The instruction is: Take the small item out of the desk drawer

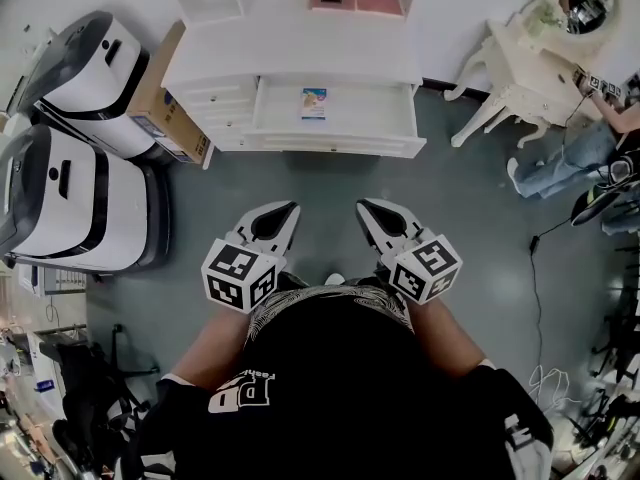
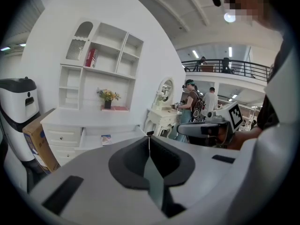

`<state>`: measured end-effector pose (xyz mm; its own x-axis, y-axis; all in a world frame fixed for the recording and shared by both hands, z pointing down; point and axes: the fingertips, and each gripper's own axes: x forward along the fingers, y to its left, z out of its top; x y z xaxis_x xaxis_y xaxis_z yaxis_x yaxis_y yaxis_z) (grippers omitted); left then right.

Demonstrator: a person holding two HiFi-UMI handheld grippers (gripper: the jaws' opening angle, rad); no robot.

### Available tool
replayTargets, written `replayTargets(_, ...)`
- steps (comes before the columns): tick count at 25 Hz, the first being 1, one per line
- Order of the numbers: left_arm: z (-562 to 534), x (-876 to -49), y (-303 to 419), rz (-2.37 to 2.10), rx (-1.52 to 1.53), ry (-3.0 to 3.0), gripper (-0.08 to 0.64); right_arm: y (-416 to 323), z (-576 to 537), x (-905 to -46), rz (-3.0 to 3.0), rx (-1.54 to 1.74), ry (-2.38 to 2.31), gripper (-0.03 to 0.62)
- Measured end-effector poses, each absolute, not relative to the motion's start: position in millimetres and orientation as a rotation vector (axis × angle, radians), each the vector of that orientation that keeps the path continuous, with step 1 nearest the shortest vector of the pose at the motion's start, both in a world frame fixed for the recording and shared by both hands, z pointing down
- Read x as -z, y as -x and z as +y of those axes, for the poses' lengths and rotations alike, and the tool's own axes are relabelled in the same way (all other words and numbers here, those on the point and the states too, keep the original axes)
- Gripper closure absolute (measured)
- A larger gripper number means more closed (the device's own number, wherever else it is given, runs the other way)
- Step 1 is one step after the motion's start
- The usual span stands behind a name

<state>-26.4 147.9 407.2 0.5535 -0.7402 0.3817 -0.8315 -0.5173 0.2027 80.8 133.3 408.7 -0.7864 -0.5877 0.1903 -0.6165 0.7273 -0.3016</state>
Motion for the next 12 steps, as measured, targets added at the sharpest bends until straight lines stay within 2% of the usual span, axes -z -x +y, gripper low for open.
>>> replayTargets(12,124,-419,22,-1.266,-0.368,-2.396,0.544,-88,116,-420,-2.816,-0.575,-0.987,0.583)
